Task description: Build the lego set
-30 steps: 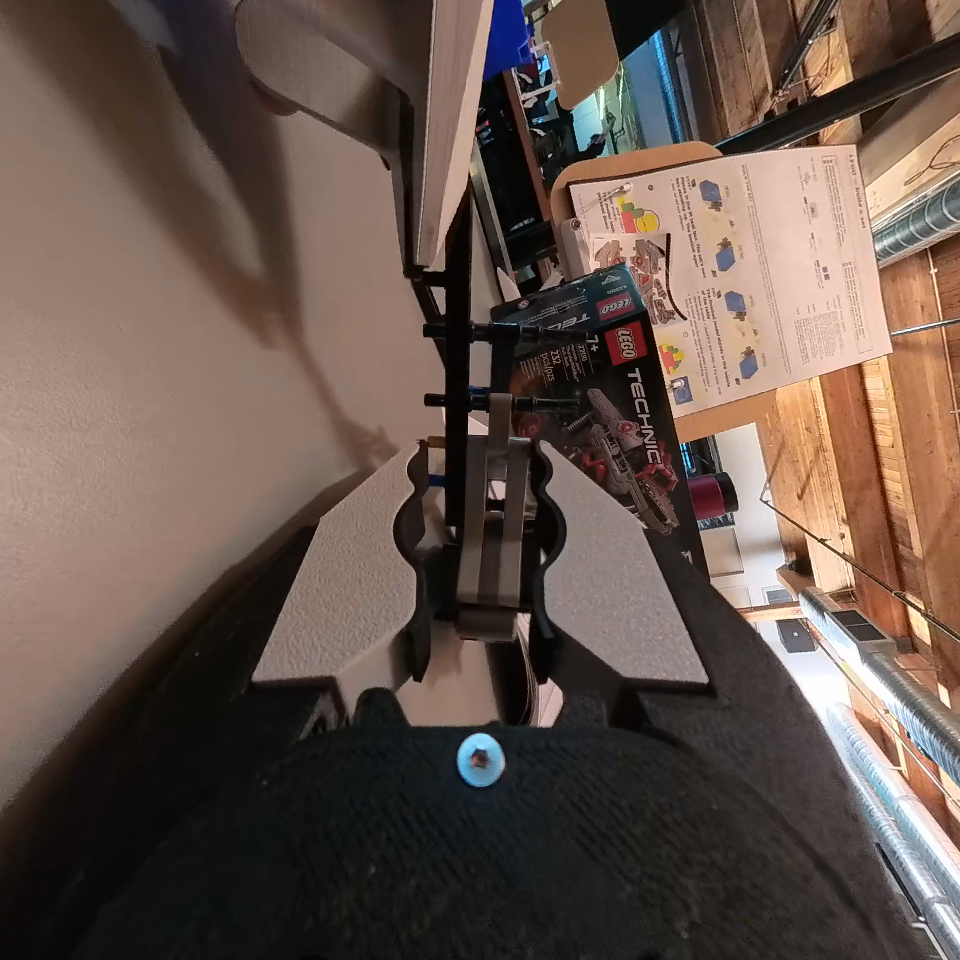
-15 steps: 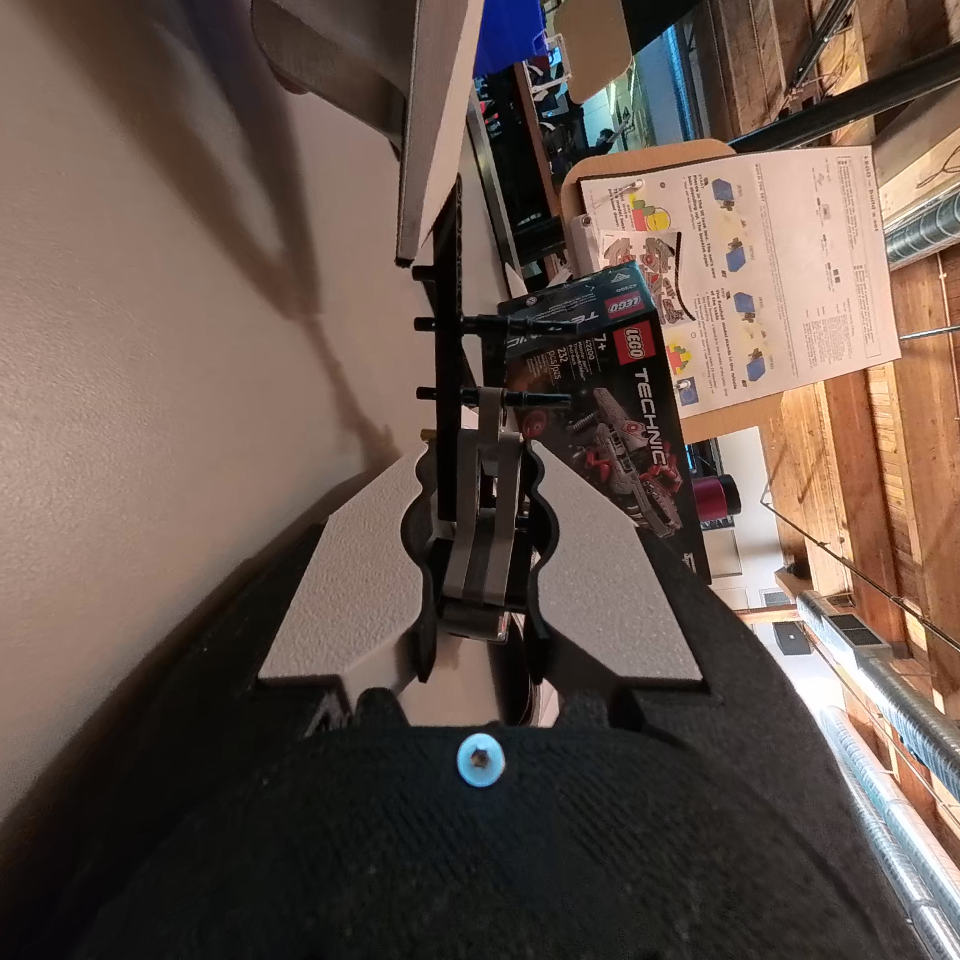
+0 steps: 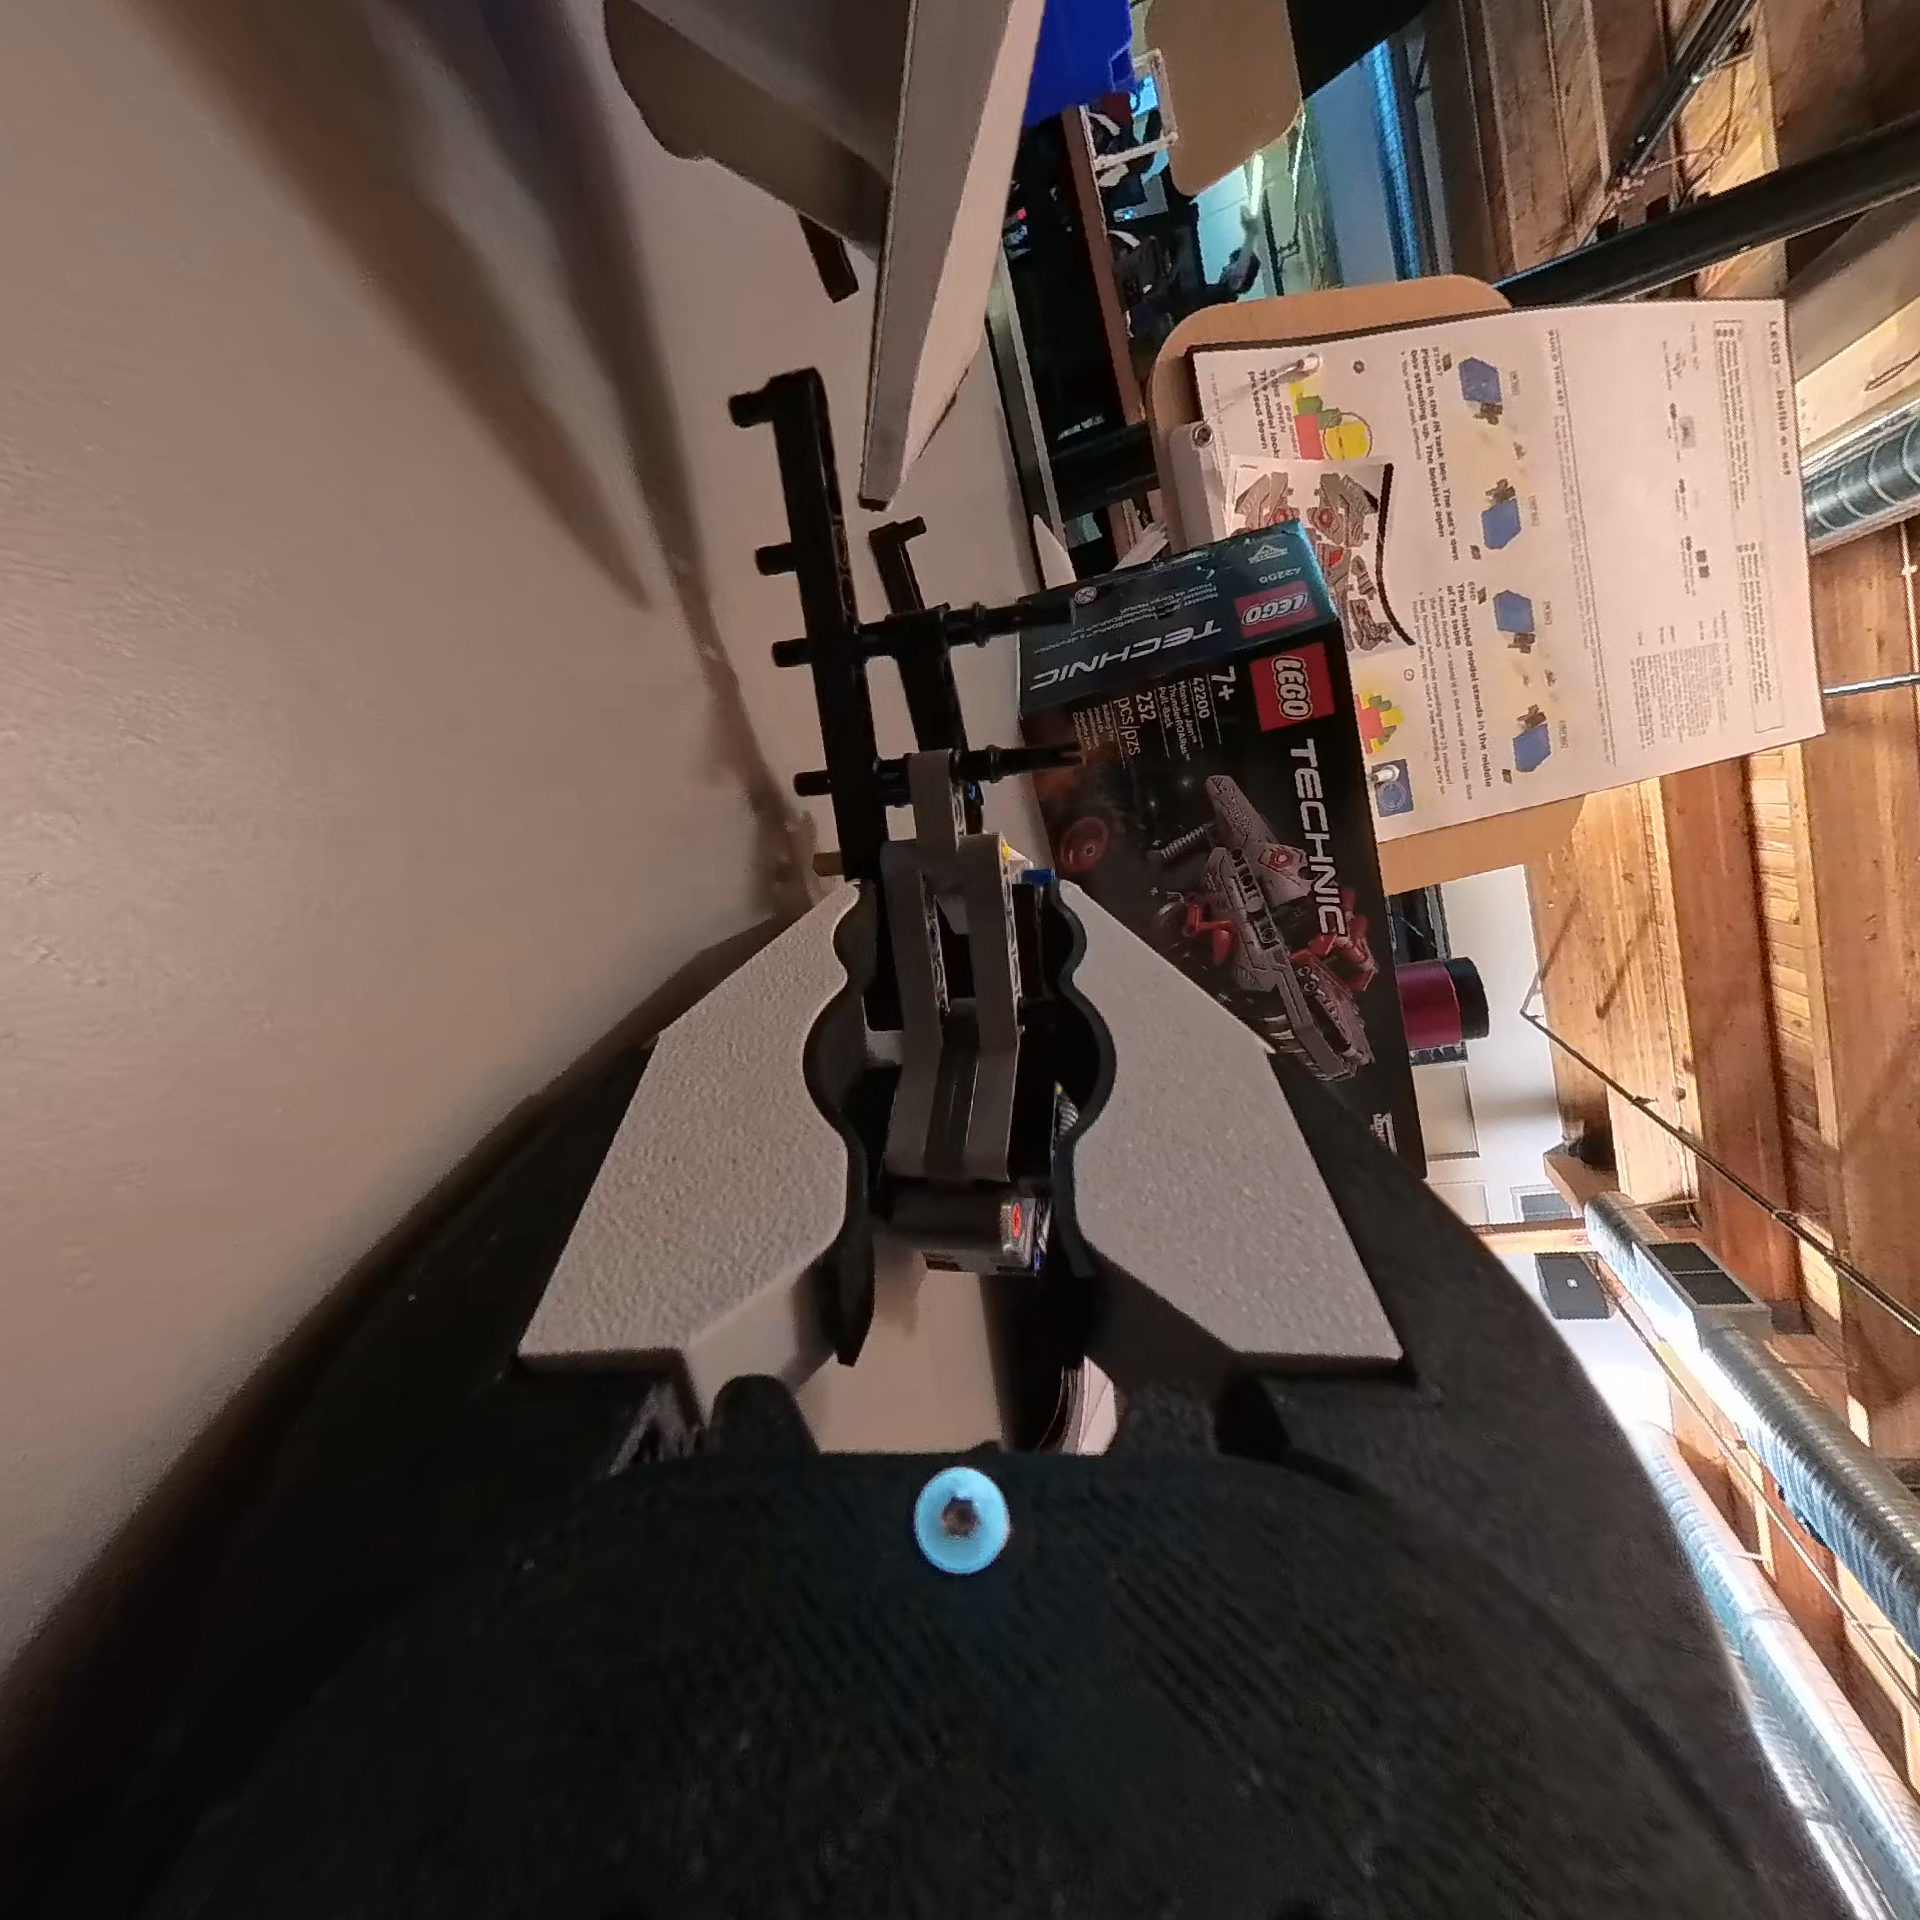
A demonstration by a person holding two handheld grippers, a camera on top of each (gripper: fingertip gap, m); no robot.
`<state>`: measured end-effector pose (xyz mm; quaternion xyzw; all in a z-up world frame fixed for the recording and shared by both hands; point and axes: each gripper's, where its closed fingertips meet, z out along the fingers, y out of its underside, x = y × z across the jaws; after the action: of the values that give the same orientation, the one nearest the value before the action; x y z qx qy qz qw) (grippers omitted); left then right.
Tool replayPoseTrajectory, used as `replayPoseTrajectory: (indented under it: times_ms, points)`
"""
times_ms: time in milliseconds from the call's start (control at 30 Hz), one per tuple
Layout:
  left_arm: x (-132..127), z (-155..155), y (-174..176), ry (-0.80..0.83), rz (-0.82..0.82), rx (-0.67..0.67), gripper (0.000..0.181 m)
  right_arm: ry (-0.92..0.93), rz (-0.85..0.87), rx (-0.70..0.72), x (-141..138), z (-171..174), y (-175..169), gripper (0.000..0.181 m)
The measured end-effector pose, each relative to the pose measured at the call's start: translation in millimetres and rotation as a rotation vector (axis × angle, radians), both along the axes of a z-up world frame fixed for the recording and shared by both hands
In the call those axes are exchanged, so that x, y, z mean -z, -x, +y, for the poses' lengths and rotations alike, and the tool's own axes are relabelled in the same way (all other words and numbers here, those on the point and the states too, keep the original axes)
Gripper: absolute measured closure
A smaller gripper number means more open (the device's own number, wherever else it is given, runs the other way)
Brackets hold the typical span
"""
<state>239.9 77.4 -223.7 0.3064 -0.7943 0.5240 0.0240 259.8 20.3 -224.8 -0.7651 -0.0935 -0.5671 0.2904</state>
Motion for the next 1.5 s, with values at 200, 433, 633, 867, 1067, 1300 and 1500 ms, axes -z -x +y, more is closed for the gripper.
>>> replayPoseTrajectory:
  times_ms: [200,433,633,867,1067,1300,1500]
  points:
    - [1,1,0,-0.027,-0.026,0.003,0.169,0.006,-0.004,0.0,0,0,0,0.152]
    - [-2,1,2,-0.079,-0.122,0.029,0.166,0.011,-0.015,-0.002,0,0,1,0.152]
    - [-6,2,-6,-0.115,-0.269,0.015,0.164,0.003,-0.029,-0.005,-3,0,3,0.152]
    - [-23,28,-30,-0.104,-0.406,-0.17,0.168,0.016,-0.06,-0.012,-5,0,6,0.153]
    - [-43,47,-45,-0.04,-0.518,-0.324,0.173,0.027,-0.065,-0.02,-5,1,9,0.153]
    - [-55,66,-53,0.03,-0.53,-0.457,0.181,0.042,-0.069,-0.032,-3,3,12,0.154]
    - [-67,72,-51,0.034,-0.648,-0.515,0.181,0.059,-0.076,-0.046,-2,5,15,0.154]
